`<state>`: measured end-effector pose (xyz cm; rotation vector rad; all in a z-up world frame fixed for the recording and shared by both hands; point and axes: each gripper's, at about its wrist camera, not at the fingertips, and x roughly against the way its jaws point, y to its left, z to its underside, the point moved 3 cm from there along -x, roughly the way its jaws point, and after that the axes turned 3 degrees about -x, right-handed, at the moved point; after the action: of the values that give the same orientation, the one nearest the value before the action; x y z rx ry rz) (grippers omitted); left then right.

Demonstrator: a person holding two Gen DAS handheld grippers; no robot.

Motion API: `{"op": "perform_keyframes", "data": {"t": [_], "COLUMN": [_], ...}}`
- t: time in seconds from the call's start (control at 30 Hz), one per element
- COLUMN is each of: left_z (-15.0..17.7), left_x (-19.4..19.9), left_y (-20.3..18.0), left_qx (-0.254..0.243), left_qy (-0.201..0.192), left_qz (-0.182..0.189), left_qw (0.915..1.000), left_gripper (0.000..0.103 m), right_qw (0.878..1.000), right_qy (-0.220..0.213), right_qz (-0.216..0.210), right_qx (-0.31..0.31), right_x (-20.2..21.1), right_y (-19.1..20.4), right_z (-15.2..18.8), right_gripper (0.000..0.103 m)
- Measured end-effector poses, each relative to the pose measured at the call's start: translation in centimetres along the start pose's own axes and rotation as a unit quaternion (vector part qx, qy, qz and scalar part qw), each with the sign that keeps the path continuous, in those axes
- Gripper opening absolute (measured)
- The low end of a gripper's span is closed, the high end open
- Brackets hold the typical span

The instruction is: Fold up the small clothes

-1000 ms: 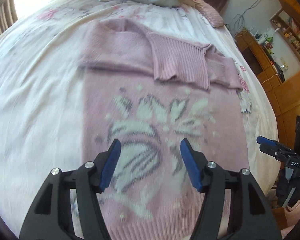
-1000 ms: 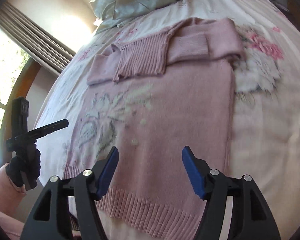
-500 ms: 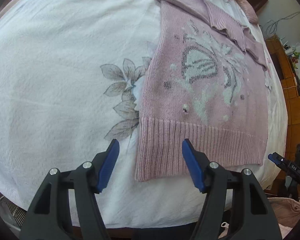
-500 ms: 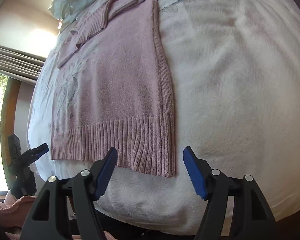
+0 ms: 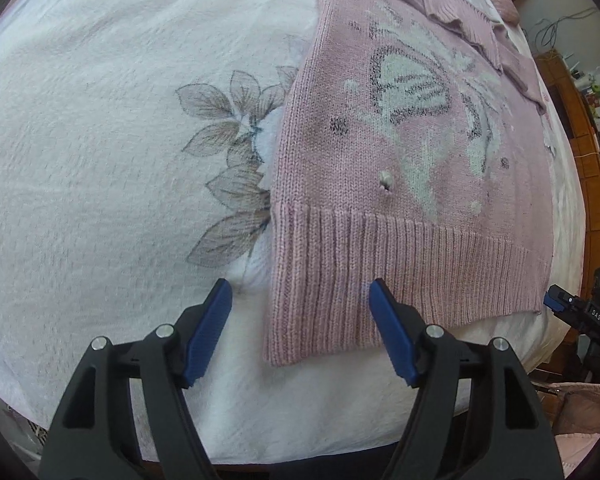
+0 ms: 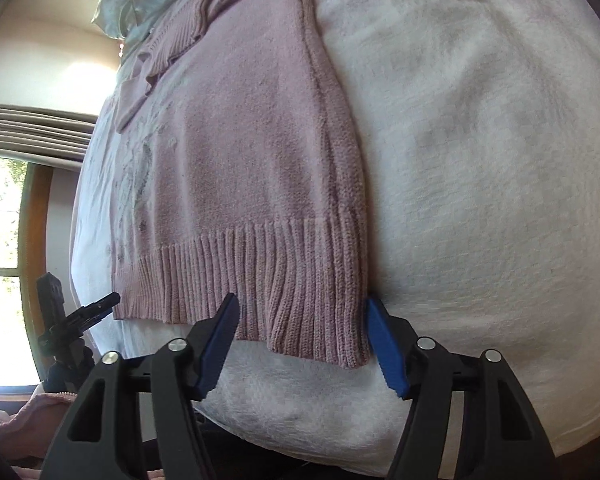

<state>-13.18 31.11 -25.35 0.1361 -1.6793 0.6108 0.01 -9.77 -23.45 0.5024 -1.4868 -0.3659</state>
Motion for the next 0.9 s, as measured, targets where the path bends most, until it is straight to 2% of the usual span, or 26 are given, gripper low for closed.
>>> {"op": "perform_keyframes", "data": {"t": [0.13,0.23,0.27,0.3,0.37,0.4,0.5,0.53,0.63,0.9], "left_z": [0.0,0.3,0.3,0.3,0.2,0.2,0.0,0.0,-0.1,-0.9], "left_x": [-0.2,-0.3,-0.3,-0.3,-0.5,-0.5,-0.8,-0.7,0.0,3.3], "left_y": [-0.1,0.0,-0.1,-0.2,-0.3,-0.3,-0.2,-0.1,-0.5,-1.3], "left_qx": [0.024,0.025,0.027,0.030,0.033,0.033,0.047,0.052,0.048,0.053], "left_qy": [0.002,0.004,0.005,0.007,0.013,0.013,0.017,0.018,0.010,-0.035], "left_qz": [0.038,0.040,0.045,0.051,0.052,0.051,0.062,0.070,0.072,0.130], "left_qw": [0.9990,0.9989,0.9986,0.9982,0.9980,0.9980,0.9968,0.9960,0.9962,0.9894], "left_gripper": [0.070,0.069,0.066,0.062,0.046,0.042,0.020,0.010,0.009,0.008], "right_qw": [1.000,0.999,0.999,0.999,1.000,1.000,0.999,0.999,0.999,0.996], "right_qy": [-0.001,-0.001,0.000,0.002,0.004,0.005,0.006,0.007,0.015,-0.008], "right_qz": [-0.006,-0.025,-0.026,-0.024,-0.020,-0.018,-0.017,-0.015,-0.012,-0.080], "right_qx": [-0.009,-0.034,-0.033,-0.028,-0.018,-0.017,-0.027,-0.028,-0.033,-0.023], "right_x": [-0.4,-0.3,-0.3,-0.3,-0.3,-0.3,-0.3,-0.3,0.0,3.5], "right_y": [-0.2,-1.0,-1.1,-1.0,-0.8,-0.9,-1.3,-1.4,-1.9,-1.0], "right_z": [0.0,-0.1,-0.2,-0.2,-0.3,-0.3,-0.3,-0.2,-0.2,-0.7], "right_gripper": [0.063,0.061,0.061,0.062,0.058,0.057,0.046,0.038,0.017,0.014]}}
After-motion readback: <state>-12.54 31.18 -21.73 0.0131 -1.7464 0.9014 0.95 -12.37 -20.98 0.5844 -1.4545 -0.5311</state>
